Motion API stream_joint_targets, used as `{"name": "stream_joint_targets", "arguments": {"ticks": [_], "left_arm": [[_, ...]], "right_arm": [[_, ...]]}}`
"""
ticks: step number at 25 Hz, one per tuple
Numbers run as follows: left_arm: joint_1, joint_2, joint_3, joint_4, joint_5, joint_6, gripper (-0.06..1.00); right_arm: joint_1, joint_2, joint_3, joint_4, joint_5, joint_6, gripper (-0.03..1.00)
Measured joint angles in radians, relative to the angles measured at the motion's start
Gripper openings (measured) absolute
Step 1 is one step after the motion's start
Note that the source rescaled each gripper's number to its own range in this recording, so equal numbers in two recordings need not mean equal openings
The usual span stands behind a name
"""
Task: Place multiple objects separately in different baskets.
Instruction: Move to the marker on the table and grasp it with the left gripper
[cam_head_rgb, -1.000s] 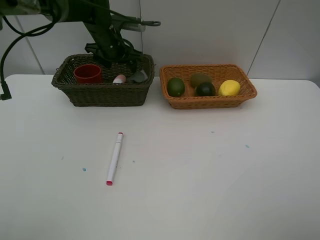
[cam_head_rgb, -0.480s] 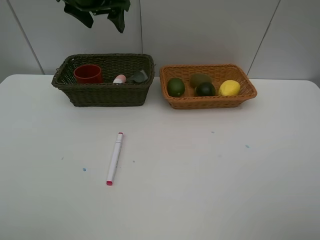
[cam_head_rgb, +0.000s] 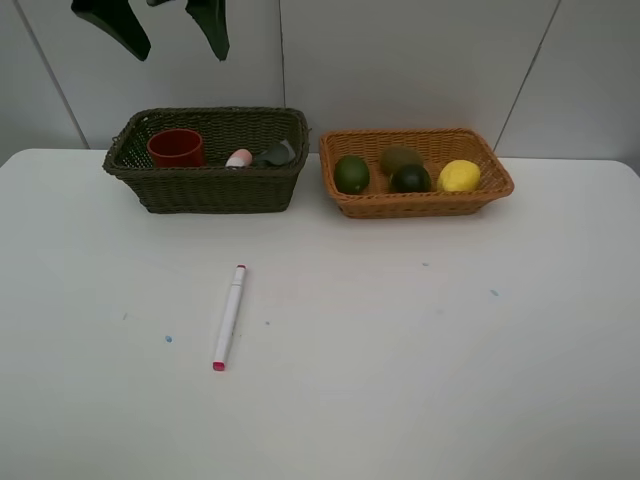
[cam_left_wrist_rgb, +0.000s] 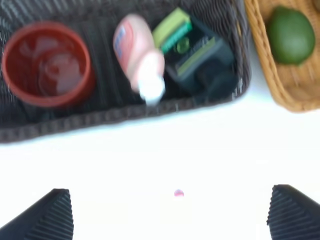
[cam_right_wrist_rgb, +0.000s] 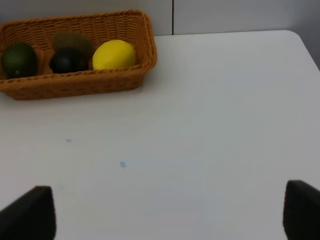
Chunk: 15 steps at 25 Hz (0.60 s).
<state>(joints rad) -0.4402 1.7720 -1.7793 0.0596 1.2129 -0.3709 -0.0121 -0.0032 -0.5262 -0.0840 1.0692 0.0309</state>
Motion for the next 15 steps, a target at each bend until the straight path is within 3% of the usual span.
{"name": "stream_joint_targets", "arguments": {"ticks": [6, 15], "left_arm": [[-0.017, -0.180, 0.300, -0.022, -0.038, -0.100, 1.00], [-0.017, -0.327, 0.814, -0.150, -0.415, -0.126, 1.00]], "right_arm": [[0.000, 0.000, 0.000, 0.000, 0.000, 0.000, 0.99], [0.000, 0.000, 0.000, 0.000, 0.000, 0.000, 0.99]]}}
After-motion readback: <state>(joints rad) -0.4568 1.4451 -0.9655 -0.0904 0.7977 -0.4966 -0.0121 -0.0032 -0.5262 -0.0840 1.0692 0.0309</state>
